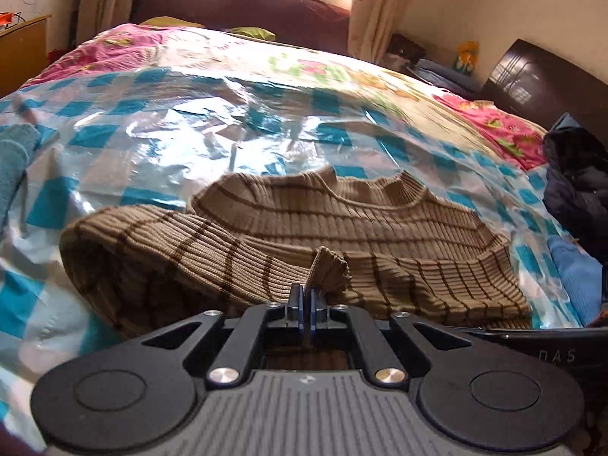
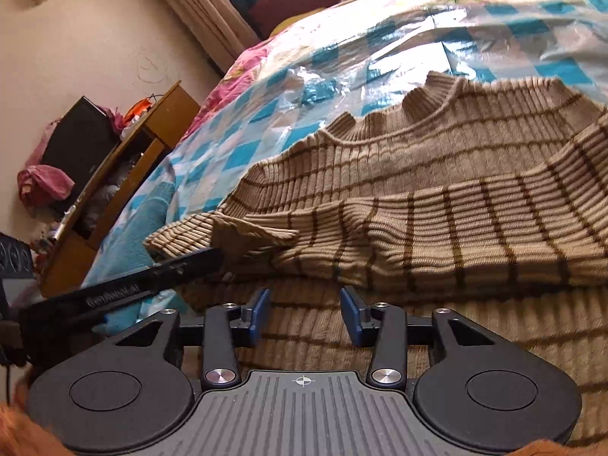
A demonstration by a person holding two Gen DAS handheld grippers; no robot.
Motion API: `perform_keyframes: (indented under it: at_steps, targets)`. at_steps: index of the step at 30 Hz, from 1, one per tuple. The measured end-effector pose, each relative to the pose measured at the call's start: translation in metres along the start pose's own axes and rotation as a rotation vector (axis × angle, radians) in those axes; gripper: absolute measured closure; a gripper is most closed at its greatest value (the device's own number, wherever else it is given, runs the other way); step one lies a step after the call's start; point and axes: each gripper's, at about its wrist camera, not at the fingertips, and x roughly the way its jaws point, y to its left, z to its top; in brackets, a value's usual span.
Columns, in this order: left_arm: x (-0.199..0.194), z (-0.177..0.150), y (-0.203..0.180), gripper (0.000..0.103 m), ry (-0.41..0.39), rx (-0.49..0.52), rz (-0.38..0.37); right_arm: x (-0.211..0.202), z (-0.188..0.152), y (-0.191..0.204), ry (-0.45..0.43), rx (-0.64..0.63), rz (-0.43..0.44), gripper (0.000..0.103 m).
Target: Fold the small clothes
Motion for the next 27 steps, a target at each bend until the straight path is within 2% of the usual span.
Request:
perform_keyframes:
  at_steps: [4,6,11,16,19,20,21,23,27]
  targets:
    - [0.004,-0.018,-0.006,0.093,0.015,0.000,-0.024,0.007,-0.006,-0.010,0.047,0.123,0.029,0.056]
    - [-0.001,-0.021,-0.003,0.093,0.007,-0.010,-0.034,0.010,-0.004,-0.014,0.044,0.187,0.044,0.049]
    - [-0.007,-0.025,0.005,0.093,-0.022,-0.041,-0.056,0.025,0.007,-0.013,0.042,0.315,0.114,0.049]
    - [-0.011,-0.030,-0.003,0.093,-0.042,0.018,-0.071,0.039,0.016,-0.001,0.061,0.357,0.137,0.049]
    - [-0.011,-0.032,-0.006,0.093,-0.035,0.041,-0.092,0.048,0.019,0.005,0.098,0.356,0.094,0.049]
    - [-0.012,-0.033,-0.006,0.093,-0.034,0.042,-0.101,0.052,0.020,0.008,0.114,0.344,0.070,0.054]
    - [-0.012,-0.033,-0.006,0.093,-0.032,0.042,-0.108,0.054,0.020,0.010,0.125,0.337,0.059,0.071]
    - [-0.014,-0.033,-0.006,0.093,-0.024,0.042,-0.124,0.057,0.021,0.011,0.151,0.333,0.044,0.087]
    - [-0.024,-0.031,-0.004,0.087,-0.024,0.016,-0.156,0.040,0.030,0.018,0.119,0.269,0.042,0.092]
